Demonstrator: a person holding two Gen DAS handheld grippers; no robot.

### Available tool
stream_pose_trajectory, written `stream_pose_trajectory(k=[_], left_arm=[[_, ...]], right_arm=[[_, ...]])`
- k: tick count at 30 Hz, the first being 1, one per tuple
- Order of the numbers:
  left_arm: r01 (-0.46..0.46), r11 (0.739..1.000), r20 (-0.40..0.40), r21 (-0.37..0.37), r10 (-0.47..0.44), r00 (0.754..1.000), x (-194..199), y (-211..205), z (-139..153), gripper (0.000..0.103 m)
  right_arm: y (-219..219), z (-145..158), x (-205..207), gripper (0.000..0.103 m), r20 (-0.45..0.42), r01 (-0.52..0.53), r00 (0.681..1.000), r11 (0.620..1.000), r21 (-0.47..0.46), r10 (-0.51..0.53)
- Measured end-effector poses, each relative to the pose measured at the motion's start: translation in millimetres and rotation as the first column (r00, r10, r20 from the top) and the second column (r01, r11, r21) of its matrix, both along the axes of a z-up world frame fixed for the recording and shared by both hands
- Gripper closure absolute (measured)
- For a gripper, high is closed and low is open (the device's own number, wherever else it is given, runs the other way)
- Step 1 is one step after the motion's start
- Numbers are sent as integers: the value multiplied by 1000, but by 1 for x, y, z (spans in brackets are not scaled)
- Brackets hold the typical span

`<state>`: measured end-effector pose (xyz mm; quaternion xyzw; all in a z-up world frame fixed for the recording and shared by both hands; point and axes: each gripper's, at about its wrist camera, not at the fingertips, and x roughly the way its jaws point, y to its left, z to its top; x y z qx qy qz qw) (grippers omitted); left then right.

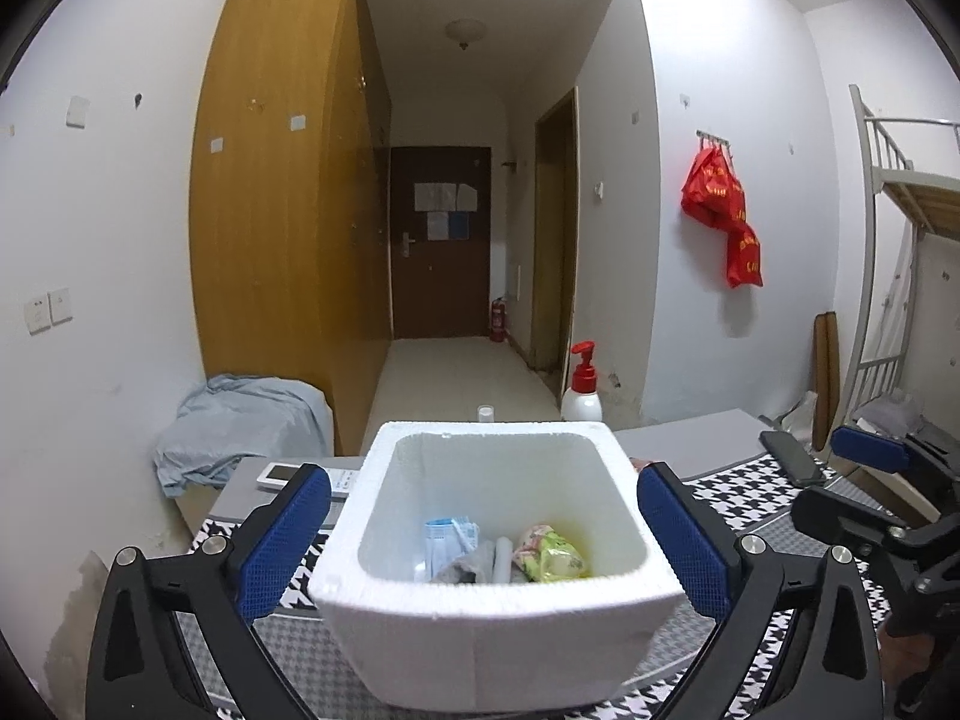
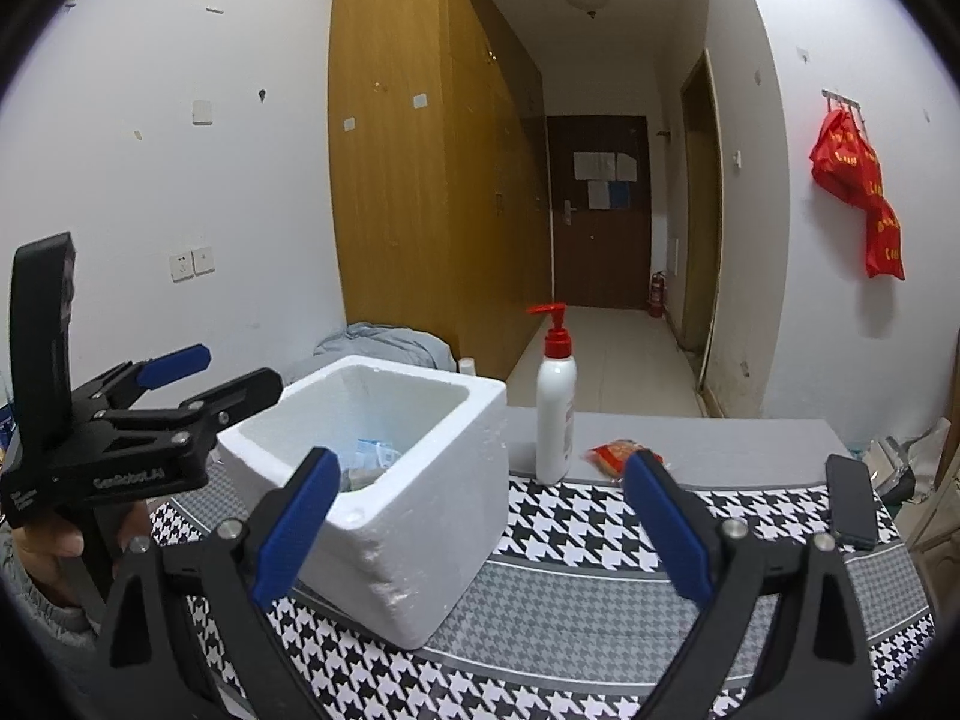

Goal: Organize soft objects

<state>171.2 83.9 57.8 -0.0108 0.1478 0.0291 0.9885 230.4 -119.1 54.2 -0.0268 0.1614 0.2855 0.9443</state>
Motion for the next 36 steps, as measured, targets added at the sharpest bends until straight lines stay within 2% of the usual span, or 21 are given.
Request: stream_pose_trajectory(k=[7,22,36], left_arm=[[-16,999,37,29,15,999,-32,-14,8,1],[-8,999,131,40,3,991,-101,-34,16,1],[-28,999,171,36,21,985,-130,-45,-6,1]], right_arm=[[-7,6,-19,5,20,11,1000,1000,9,-11],[-23,14,-88,5,154,66,986,997,32,-70],[-29,1,-124,5,205,71,976,997,38,-77]])
